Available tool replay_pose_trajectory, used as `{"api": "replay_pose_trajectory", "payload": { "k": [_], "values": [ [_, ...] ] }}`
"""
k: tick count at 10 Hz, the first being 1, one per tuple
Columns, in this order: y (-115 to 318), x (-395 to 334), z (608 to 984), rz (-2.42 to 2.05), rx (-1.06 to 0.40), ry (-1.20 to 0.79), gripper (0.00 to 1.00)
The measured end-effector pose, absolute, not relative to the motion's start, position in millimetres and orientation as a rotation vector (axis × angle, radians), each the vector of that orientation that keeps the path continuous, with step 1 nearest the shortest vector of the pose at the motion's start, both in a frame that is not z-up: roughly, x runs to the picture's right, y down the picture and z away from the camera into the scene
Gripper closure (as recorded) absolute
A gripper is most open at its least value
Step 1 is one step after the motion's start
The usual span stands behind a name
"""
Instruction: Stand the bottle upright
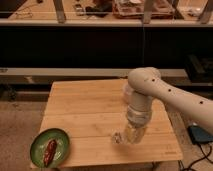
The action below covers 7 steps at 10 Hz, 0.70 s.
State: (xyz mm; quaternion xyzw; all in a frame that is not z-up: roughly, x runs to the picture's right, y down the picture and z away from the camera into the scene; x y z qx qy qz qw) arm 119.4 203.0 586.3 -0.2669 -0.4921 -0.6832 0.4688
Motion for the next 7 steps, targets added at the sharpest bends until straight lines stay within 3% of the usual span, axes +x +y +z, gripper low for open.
{"api": "replay_pose_trajectory", "payload": {
  "k": [7],
  "values": [
    [204,132,594,-1.691,-0.688,-1.154,0.78]
  ]
}}
